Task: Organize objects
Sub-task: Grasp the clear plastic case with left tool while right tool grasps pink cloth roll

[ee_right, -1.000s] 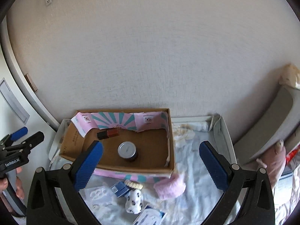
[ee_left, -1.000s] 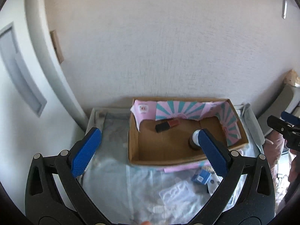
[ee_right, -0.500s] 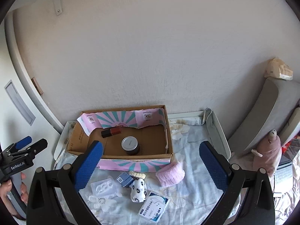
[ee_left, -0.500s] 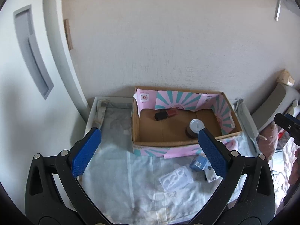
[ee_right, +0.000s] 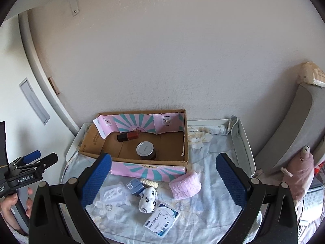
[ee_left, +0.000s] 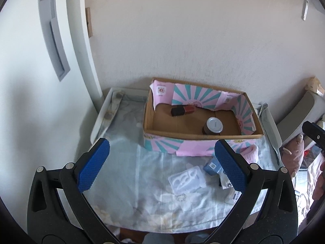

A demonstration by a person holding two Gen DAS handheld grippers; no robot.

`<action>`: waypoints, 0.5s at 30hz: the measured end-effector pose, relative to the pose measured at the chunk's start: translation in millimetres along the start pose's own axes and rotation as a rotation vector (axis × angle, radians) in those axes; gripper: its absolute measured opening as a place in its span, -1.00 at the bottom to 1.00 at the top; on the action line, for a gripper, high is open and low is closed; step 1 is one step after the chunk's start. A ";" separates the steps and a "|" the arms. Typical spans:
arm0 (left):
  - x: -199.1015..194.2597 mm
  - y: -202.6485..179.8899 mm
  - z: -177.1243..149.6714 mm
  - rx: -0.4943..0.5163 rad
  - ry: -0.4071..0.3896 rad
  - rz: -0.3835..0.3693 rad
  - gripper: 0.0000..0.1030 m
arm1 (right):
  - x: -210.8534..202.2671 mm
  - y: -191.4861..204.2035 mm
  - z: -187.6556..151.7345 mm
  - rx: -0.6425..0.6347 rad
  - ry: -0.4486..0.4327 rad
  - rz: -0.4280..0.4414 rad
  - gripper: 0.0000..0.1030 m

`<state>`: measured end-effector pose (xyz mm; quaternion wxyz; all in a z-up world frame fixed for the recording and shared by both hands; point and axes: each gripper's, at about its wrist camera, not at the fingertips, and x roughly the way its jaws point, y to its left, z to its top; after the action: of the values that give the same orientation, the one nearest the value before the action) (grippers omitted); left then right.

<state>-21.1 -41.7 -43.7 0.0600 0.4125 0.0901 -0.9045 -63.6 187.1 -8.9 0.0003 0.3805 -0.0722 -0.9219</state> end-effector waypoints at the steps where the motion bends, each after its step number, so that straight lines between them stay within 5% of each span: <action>1: 0.5 -3.2 -3.6 -0.007 0.006 0.009 1.00 | 0.7 -2.3 -1.2 -0.011 0.006 0.001 0.99; 15: 56.8 -43.1 -77.2 -0.155 0.145 0.133 1.00 | 74.9 -39.8 -47.9 -0.200 0.147 0.084 0.99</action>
<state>-9.4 14.8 -131.5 0.1449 0.4758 0.1361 -0.8568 -81.1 216.0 -100.3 0.0824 0.4419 0.0045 -0.8932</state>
